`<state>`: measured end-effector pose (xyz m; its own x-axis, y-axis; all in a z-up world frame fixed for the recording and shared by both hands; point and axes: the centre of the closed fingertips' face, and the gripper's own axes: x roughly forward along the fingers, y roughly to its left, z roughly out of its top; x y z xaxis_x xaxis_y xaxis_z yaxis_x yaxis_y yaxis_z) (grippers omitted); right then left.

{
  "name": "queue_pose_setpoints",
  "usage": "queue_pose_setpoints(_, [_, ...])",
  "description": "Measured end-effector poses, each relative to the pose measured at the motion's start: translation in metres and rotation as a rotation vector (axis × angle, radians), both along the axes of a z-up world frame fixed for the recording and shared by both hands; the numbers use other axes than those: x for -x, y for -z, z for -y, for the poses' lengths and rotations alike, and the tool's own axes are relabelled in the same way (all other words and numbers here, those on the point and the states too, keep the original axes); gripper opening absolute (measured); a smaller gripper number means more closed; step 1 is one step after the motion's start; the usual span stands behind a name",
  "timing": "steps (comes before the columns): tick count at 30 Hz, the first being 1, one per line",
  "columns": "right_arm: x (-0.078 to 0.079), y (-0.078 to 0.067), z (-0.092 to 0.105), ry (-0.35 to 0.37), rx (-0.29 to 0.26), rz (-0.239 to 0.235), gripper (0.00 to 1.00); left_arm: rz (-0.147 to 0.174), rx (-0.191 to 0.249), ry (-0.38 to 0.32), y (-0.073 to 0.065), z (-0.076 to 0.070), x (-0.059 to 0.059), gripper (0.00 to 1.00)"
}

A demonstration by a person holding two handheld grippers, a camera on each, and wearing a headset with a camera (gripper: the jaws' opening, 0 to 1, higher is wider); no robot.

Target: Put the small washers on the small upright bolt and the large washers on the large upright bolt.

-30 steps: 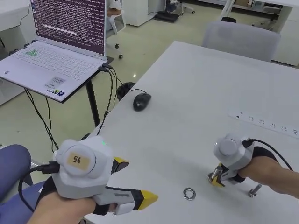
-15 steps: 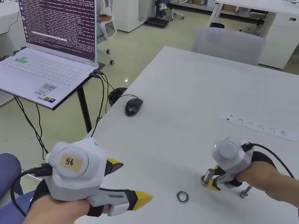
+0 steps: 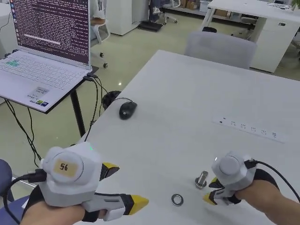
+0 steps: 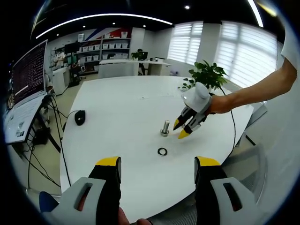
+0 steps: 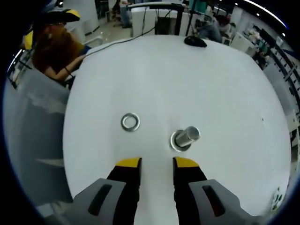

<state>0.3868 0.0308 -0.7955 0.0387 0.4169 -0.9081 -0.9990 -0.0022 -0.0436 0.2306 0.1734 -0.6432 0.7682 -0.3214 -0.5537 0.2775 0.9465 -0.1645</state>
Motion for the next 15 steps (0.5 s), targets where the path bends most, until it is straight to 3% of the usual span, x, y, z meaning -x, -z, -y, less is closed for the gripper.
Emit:
queue_pose_setpoints(8, [0.022, 0.016, 0.001, 0.017, -0.005, -0.058, 0.27, -0.001, -0.001, -0.001, 0.000, 0.000, 0.001, 0.63])
queue_pose_setpoints(15, [0.037, 0.023, -0.020, -0.001, -0.026, -0.089, 0.28, -0.004, 0.000, 0.001, 0.001, 0.002, 0.001, 0.62])
